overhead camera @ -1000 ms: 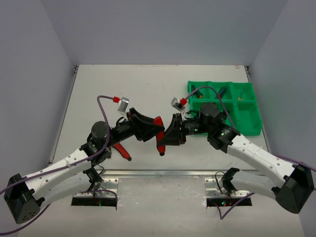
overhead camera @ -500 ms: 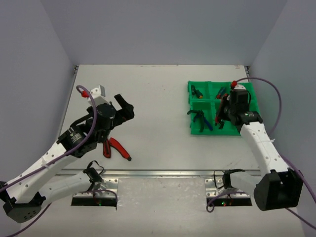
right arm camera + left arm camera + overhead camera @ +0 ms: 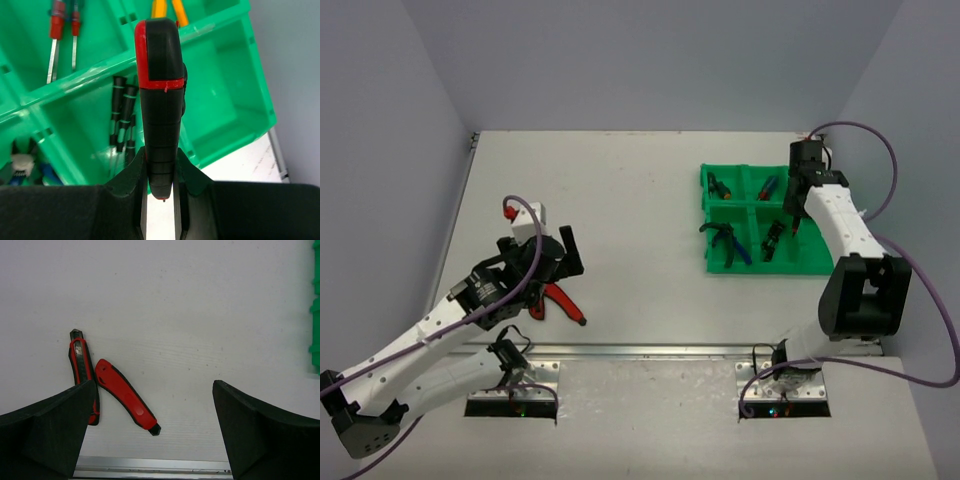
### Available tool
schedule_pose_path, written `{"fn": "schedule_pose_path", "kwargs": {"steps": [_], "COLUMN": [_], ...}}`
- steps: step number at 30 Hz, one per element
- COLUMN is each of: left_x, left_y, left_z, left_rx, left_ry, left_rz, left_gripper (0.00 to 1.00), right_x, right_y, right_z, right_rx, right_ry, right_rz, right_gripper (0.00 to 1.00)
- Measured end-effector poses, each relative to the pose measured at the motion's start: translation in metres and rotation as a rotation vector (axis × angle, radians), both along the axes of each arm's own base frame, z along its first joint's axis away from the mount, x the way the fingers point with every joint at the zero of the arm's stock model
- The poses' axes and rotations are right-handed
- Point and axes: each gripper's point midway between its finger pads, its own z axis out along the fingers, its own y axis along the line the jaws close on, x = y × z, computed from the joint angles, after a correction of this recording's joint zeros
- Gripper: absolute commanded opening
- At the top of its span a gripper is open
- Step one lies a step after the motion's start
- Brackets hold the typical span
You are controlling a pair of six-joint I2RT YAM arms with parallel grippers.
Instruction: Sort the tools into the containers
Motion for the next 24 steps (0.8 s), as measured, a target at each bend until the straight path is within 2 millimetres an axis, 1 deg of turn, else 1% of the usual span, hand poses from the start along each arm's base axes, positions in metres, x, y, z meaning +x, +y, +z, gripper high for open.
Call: {"fn": "schedule_pose_path", "kwargs": {"steps": [2, 7, 10, 12, 13, 15, 17, 20, 24], "left_x": [-0.001, -0.006, -0.008, -0.008, -0.009, -0.009, -0.009, -0.009, -0.008], "left_y": [0.001, 0.009, 0.011, 0.012, 0.012, 0.012, 0.011, 0.010, 0.010], "left_z": [0.003, 0.018, 0.024, 0.026, 0.027, 0.028, 0.028, 0.027, 0.025], "left_rx": [-0.012, -0.059, -0.077, -0.085, -0.091, -0.095, -0.093, -0.089, -0.076], "left_ry": [-0.014, -0.074, -0.095, -0.104, -0.110, -0.113, -0.110, -0.107, -0.099], "left_rz": [0.001, 0.011, 0.014, 0.014, 0.014, 0.013, 0.009, 0.003, -0.003], "left_gripper": [1.00, 1.00, 1.00, 1.00, 1.00, 1.00, 1.00, 1.00, 1.00], "right_x": [0.001, -0.017, -0.020, -0.022, -0.023, -0.027, -0.029, -0.031, -0.032], "right_y": [-0.011, -0.042, -0.055, -0.057, -0.058, -0.059, -0.060, -0.068, -0.069], "right_z": [-0.008, -0.028, -0.041, -0.052, -0.056, -0.064, -0.066, -0.061, -0.056], "right_rx": [-0.016, -0.022, -0.029, -0.027, -0.027, -0.027, -0.032, -0.071, -0.055], "right_ry": [0.038, 0.145, 0.197, 0.230, 0.248, 0.280, 0.295, 0.301, 0.287], "right_rz": [-0.016, -0.089, -0.119, -0.125, -0.126, -0.130, -0.133, -0.153, -0.171], "right_gripper": [0.00, 0.00, 0.00, 0.03, 0.13, 0.37, 0.68, 0.78, 0.82]}}
